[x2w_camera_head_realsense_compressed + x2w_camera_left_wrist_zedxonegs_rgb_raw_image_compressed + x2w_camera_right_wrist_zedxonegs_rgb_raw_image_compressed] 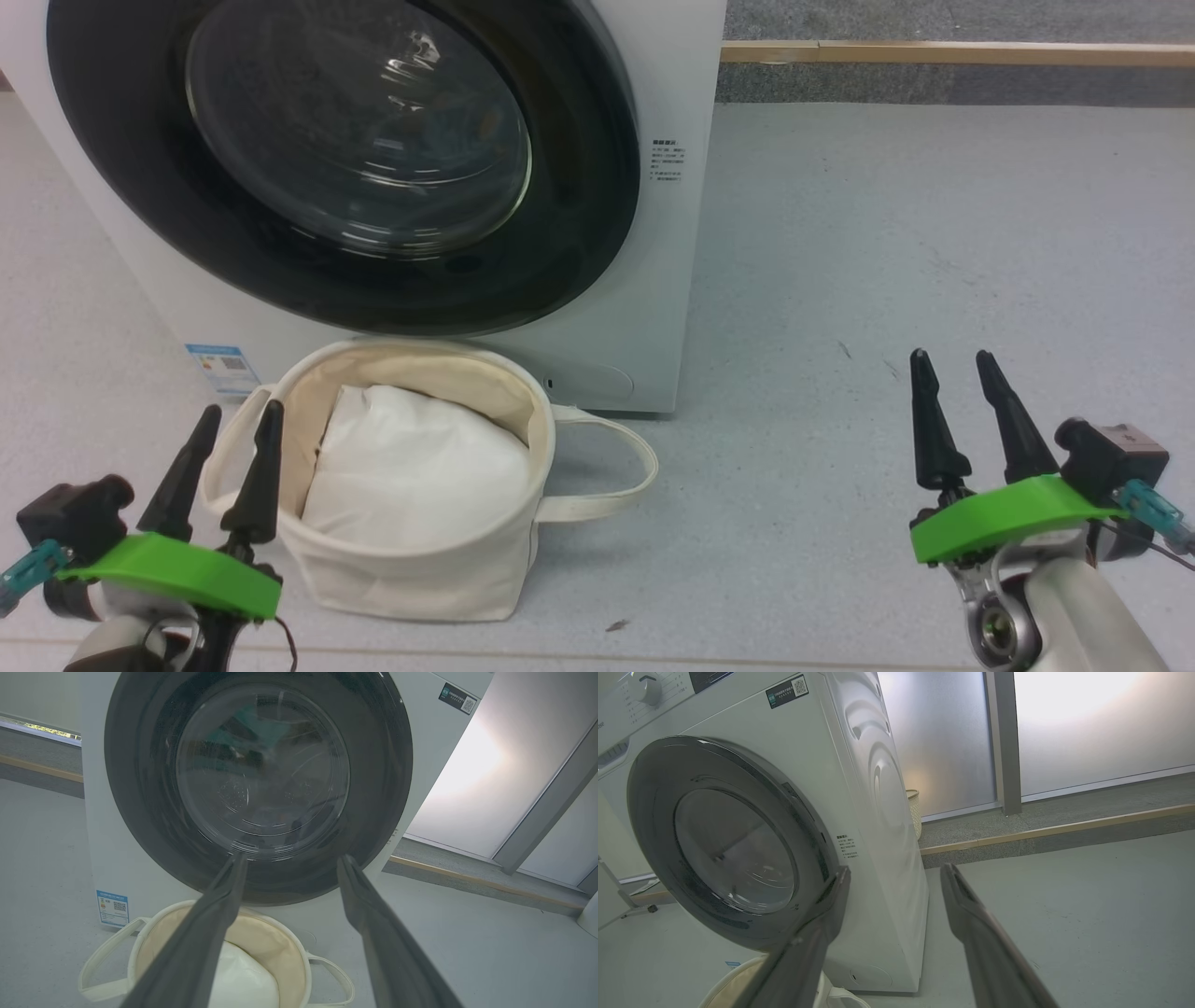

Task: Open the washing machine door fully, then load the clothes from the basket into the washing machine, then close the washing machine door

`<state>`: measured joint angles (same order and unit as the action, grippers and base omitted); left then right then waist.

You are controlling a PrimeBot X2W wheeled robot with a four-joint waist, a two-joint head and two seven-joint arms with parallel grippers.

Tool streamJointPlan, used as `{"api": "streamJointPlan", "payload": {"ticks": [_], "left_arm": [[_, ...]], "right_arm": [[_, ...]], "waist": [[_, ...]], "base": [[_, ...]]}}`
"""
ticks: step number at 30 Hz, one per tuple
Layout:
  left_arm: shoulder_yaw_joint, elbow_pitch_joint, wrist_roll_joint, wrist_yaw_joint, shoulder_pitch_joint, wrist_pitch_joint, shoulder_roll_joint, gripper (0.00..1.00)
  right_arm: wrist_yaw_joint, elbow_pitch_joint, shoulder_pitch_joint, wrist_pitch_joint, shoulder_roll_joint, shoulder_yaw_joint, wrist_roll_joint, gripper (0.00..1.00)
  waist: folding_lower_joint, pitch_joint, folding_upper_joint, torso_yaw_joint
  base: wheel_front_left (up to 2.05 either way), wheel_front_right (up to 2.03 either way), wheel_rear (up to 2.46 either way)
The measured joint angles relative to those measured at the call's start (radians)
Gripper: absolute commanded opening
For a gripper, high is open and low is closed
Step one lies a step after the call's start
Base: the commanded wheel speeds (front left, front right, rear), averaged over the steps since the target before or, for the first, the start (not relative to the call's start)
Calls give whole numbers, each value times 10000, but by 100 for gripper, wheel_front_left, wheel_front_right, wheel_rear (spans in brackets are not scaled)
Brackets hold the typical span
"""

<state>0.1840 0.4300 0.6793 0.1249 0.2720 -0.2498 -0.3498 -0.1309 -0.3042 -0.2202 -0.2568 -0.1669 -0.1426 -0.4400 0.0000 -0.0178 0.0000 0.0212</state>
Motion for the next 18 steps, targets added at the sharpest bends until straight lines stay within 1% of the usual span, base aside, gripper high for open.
{"api": "streamJointPlan", "payload": {"ticks": [18], "left_arm": [[-12,10,-86,0,-5,0,35,100]], "right_arm": [[0,-2,3,2,50,-119,73,100]], "waist": [[0,-22,0,-3]], "base": [[0,0,0]]}}
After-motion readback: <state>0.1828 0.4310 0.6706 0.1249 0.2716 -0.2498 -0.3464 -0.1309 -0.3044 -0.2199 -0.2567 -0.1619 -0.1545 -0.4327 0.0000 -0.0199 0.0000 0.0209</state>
